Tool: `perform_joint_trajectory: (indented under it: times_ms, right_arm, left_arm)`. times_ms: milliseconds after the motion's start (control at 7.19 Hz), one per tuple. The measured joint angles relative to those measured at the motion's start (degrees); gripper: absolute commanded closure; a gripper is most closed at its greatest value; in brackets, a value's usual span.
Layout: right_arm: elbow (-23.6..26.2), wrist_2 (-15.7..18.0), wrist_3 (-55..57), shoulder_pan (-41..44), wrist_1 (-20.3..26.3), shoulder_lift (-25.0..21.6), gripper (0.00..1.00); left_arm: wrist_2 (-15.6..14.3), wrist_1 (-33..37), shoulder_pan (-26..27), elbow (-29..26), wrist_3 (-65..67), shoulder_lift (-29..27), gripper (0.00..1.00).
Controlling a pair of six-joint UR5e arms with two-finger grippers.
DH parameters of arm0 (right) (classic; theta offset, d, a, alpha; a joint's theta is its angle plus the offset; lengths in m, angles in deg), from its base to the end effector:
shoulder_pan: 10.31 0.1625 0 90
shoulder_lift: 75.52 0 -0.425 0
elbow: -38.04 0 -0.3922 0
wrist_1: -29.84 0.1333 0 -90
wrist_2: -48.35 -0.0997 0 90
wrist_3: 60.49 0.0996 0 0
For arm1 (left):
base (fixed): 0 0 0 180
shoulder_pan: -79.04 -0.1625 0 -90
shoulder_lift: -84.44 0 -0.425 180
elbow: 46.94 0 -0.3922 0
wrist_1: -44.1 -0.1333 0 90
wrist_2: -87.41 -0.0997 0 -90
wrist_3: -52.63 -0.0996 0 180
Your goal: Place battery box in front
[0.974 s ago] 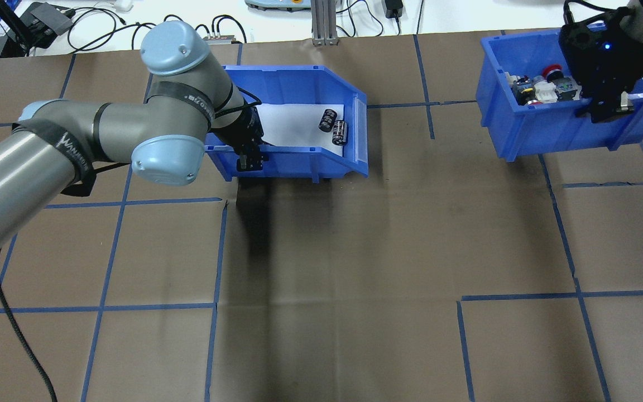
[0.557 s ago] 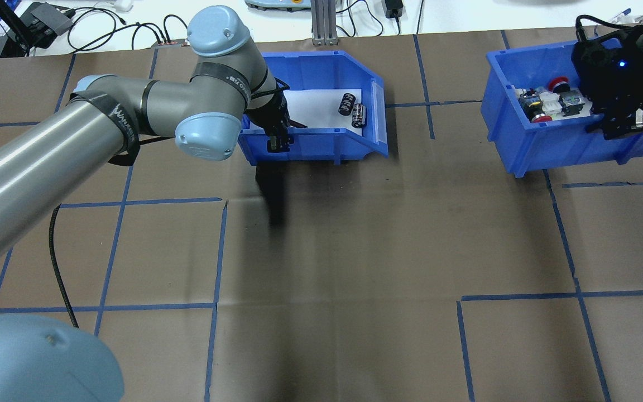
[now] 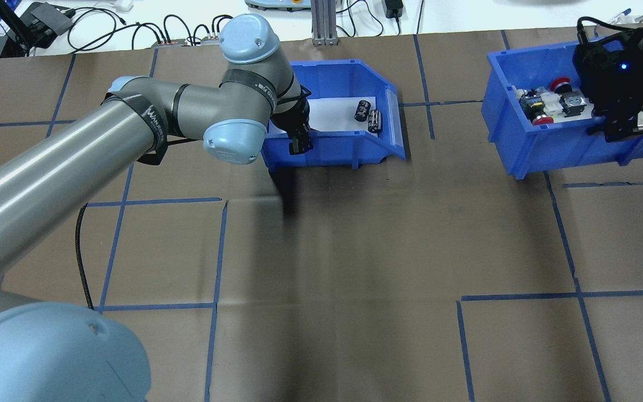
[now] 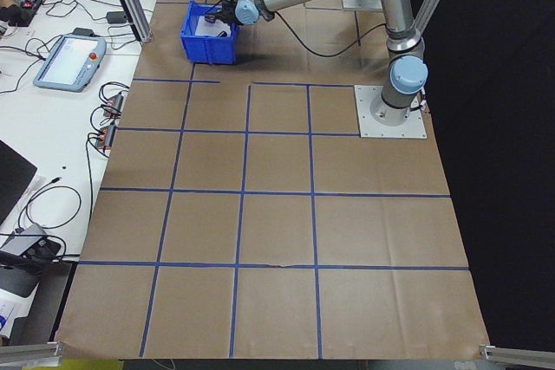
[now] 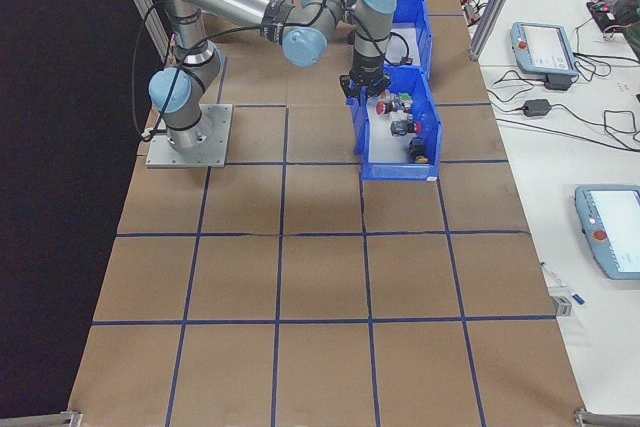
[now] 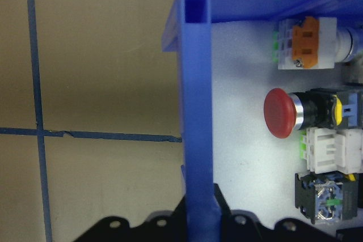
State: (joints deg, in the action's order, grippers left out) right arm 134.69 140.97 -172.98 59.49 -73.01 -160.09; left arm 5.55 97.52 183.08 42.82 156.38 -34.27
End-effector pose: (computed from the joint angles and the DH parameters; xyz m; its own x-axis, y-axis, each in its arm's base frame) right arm -0.0604 -0.5369 0.4054 0.0395 -0.9992 -0.0051 -0.9981 -0.0397 0.0474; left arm -0.3035 -0.6060 0.2647 -0.0062 -0.9946 0.1037 -0.9852 0.0238 0.1697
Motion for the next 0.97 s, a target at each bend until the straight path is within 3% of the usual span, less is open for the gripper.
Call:
perform_joint_trajectory:
  times_ms: [278, 557, 974]
  right_arm:
    - [2.6, 0.0, 0.4, 0.1, -0.1, -1.9, 0.97]
    - [6.9, -0.2, 1.3, 0.3, -0.1, -5.2, 0.97]
    - [17.4, -1.9, 6.2, 2.7, -0.7, -13.8, 0.97]
  left_arm:
    - [-0.6, 0.4, 0.2, 0.0, 0.0, 0.7, 0.01]
    - [-0.6, 4.3, -0.2, 0.3, -5.3, 5.0, 0.01]
    - [-0.9, 19.9, -6.4, 0.2, -39.9, 15.2, 0.01]
